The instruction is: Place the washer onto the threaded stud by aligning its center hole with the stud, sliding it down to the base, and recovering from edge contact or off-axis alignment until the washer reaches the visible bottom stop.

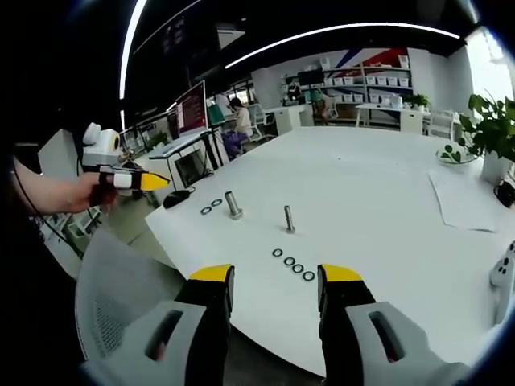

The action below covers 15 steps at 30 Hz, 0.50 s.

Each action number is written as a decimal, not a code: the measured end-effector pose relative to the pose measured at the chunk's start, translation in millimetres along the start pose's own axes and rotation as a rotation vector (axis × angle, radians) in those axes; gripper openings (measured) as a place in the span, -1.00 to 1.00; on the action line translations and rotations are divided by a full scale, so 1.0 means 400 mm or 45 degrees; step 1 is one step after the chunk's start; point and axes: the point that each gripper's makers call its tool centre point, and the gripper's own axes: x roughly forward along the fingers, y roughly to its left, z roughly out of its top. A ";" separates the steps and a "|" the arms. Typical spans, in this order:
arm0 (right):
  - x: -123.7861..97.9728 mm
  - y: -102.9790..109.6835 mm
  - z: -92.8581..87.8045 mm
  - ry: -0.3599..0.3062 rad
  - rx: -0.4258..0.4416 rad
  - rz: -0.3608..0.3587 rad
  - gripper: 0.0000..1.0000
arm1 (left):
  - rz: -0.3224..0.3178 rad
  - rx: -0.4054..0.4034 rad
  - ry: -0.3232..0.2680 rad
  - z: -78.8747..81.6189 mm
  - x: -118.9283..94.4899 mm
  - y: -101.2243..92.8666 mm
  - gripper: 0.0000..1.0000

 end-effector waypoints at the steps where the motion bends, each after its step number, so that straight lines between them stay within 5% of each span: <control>1: 0.003 0.002 0.001 0.002 0.002 0.001 -0.12 | 0.004 -0.004 0.005 -0.003 0.003 0.009 -0.43; 6: 0.021 0.009 -0.008 0.031 -0.022 0.012 -0.12 | 0.020 -0.081 0.036 -0.026 0.020 0.043 -0.41; 15: 0.031 0.013 -0.012 0.052 -0.027 0.017 -0.12 | 0.034 -0.059 0.127 -0.060 0.051 0.083 -0.41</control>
